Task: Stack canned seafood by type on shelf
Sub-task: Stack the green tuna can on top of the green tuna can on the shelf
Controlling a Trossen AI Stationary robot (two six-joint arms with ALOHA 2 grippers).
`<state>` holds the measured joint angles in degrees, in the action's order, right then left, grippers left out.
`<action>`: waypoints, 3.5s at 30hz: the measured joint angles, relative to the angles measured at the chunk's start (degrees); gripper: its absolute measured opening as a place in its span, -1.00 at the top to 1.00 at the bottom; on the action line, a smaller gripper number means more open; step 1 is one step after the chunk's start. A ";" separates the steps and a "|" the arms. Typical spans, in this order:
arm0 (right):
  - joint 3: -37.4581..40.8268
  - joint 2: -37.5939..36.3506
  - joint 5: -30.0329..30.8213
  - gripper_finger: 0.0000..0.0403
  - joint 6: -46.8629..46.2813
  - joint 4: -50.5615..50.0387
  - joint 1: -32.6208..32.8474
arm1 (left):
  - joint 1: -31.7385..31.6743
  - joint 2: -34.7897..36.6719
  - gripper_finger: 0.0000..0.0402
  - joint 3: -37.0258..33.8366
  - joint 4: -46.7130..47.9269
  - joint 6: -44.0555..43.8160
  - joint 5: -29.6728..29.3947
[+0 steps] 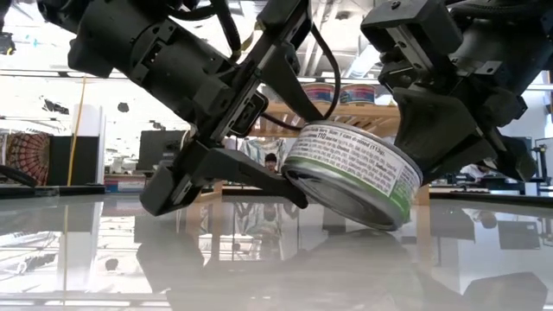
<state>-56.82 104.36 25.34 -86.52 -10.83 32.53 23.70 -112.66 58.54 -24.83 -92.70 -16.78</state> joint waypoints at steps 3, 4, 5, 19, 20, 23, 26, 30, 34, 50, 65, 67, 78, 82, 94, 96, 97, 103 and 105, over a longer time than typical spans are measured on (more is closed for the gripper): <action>0.00 -0.04 0.01 0.88 0.04 0.06 0.00 | -0.22 0.00 0.15 0.00 0.21 -0.46 0.62; -0.02 -0.05 0.05 0.88 0.07 0.12 0.01 | -0.28 0.00 0.21 0.00 0.19 -0.57 1.13; -0.02 -0.09 0.07 0.88 0.21 0.14 0.05 | -0.38 0.02 0.26 0.00 0.15 -0.63 1.77; 0.02 -14.41 2.68 0.88 7.69 -14.07 1.30 | -2.86 7.27 0.33 0.00 6.45 7.22 6.15; 0.00 -16.02 3.34 0.88 7.69 -15.75 1.73 | -3.33 8.22 0.33 0.00 7.62 8.12 6.05; 0.00 -20.06 4.80 0.88 7.61 -20.28 3.27 | -4.77 12.64 0.32 -0.57 10.89 10.42 5.99; 0.00 -23.34 6.48 0.88 7.51 -23.49 4.98 | -6.61 17.92 0.32 -1.72 12.66 12.09 5.93; -0.07 -25.89 8.53 0.88 7.58 -25.64 6.41 | -10.13 26.11 0.32 -2.79 16.68 13.60 3.59; -0.07 -26.77 9.60 0.88 8.81 -26.88 6.35 | -14.66 34.65 0.31 -2.89 19.60 13.65 1.71; -0.07 -26.14 9.53 0.87 14.37 -24.21 0.59 | -40.66 54.63 0.31 -2.86 35.23 20.58 11.05; -0.09 -26.14 8.92 0.87 19.54 -15.48 -8.29 | -57.22 49.54 0.31 -2.84 38.59 30.02 31.34; -0.09 -26.14 8.90 0.87 19.53 -15.22 -8.56 | -57.63 48.05 0.31 -2.86 38.53 30.88 31.66; -0.09 -26.14 8.90 0.87 17.97 -15.21 -8.57 | -58.14 46.02 0.31 -2.84 37.53 34.81 28.53; -0.09 -26.14 8.90 0.87 17.98 -15.26 -8.57 | -58.09 46.37 0.31 -2.83 35.67 34.81 28.55; -0.09 -26.14 8.74 0.87 18.00 -16.85 -8.57 | -58.29 47.73 0.31 -2.82 35.90 34.60 28.81; -0.10 -26.14 8.61 0.87 17.99 -17.56 -8.57 | -58.42 48.90 0.31 -2.82 36.75 35.11 28.45; -0.09 -26.14 8.61 0.87 17.99 -17.70 -8.57 | -58.58 49.66 0.31 -2.82 37.84 35.38 27.96; -0.11 -26.14 8.58 0.87 18.05 -17.70 -8.70 | -59.10 50.84 0.31 -2.83 44.69 36.01 25.15; -0.11 -26.14 8.57 0.87 18.04 -17.86 -8.70 | -58.92 50.27 0.31 -2.78 44.31 36.12 24.88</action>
<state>-56.93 78.22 33.91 -68.48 -28.69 23.83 -35.22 -62.39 55.77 19.48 -56.58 8.09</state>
